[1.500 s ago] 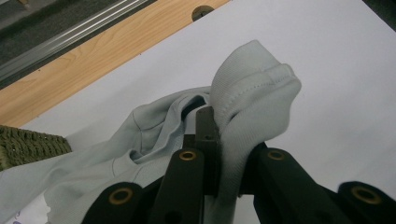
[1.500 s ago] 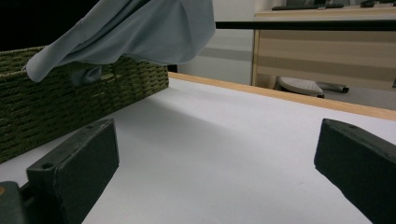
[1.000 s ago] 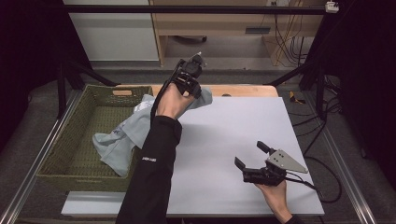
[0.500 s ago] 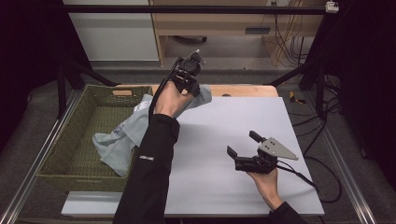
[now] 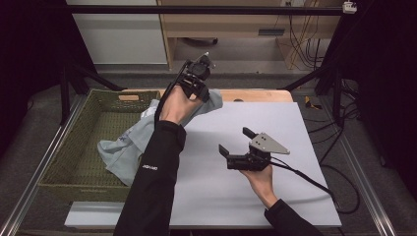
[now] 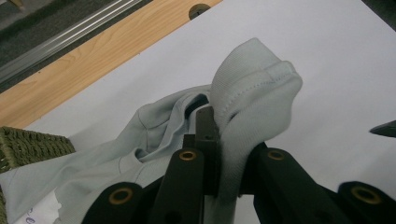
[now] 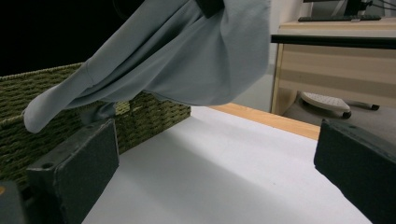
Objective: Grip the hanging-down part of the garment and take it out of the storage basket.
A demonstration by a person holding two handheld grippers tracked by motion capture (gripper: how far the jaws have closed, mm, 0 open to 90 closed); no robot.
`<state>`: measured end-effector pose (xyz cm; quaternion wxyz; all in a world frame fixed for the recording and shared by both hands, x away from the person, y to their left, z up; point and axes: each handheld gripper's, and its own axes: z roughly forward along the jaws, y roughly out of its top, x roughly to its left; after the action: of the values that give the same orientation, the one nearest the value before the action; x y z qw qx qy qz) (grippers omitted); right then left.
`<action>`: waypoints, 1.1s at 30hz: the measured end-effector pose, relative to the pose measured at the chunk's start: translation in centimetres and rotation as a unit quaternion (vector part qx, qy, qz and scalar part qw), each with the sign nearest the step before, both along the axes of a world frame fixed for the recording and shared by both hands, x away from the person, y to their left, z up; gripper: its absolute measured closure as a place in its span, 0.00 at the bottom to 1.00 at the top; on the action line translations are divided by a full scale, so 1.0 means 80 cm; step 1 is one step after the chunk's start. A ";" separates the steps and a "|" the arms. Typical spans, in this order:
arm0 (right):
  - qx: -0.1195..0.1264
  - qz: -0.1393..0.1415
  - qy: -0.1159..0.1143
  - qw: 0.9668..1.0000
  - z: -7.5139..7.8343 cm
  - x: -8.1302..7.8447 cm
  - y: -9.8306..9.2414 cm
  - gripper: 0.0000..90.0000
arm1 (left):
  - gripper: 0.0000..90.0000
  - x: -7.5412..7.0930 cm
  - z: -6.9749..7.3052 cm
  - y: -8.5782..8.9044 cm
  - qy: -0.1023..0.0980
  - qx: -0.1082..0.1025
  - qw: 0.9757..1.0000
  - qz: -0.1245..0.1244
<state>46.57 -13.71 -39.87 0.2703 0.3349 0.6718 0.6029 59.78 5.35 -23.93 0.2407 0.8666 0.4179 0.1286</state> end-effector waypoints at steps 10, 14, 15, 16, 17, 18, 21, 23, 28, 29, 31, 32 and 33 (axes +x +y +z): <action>-0.004 0.010 0.002 1.000 -0.003 0.021 0.036 0.00 | 0.92 -0.003 0.003 0.006 0.000 -0.007 1.000 -0.001; 0.000 0.008 0.003 1.000 -0.002 0.030 0.048 0.00 | 0.92 -0.002 0.003 0.005 0.002 -0.001 1.000 0.001; 0.001 0.010 0.003 1.000 -0.002 0.032 0.049 0.00 | 0.92 -0.002 0.003 0.005 0.002 0.001 1.000 0.001; -0.001 0.009 0.001 1.000 -0.002 0.034 0.051 0.01 | 0.92 -0.002 0.003 0.004 0.004 0.000 1.000 0.000; -0.003 0.008 0.001 1.000 -0.001 0.037 0.054 0.01 | 0.92 -0.002 0.003 0.005 0.002 0.002 1.000 0.000; -0.003 0.007 -0.001 1.000 -0.002 0.038 0.057 0.01 | 0.92 -0.002 0.003 0.005 0.003 0.000 1.000 0.001; -0.004 0.010 0.004 1.000 -0.001 0.044 0.064 0.01 | 0.92 -0.002 0.005 0.005 0.000 0.003 1.000 0.002; -0.007 0.012 0.005 1.000 -0.002 0.048 0.068 0.01 | 0.92 -0.002 0.007 0.007 -0.001 0.001 1.000 0.003; -0.016 0.019 0.008 1.000 -0.004 0.057 0.086 0.01 | 0.92 -0.002 0.008 0.009 0.002 0.001 1.000 0.001; -0.020 0.024 0.003 1.000 -0.005 0.059 0.089 0.01 | 0.92 -0.002 0.009 0.009 0.001 -0.001 1.000 0.001; -0.020 0.025 0.014 0.999 -0.006 0.061 0.098 0.01 | 0.92 -0.003 0.009 0.010 0.001 -0.002 1.000 0.003; -0.018 0.027 0.013 0.999 -0.006 0.062 0.101 0.01 | 0.92 -0.003 0.009 0.011 0.000 0.000 1.000 0.002; -0.021 0.029 0.006 0.999 -0.006 0.065 0.104 0.01 | 0.92 -0.003 0.009 0.011 -0.002 0.000 1.000 0.001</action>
<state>51.76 -5.42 -40.35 0.2557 0.3131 0.6955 0.5940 59.51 6.26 -23.18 0.2410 0.8660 0.4183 0.1305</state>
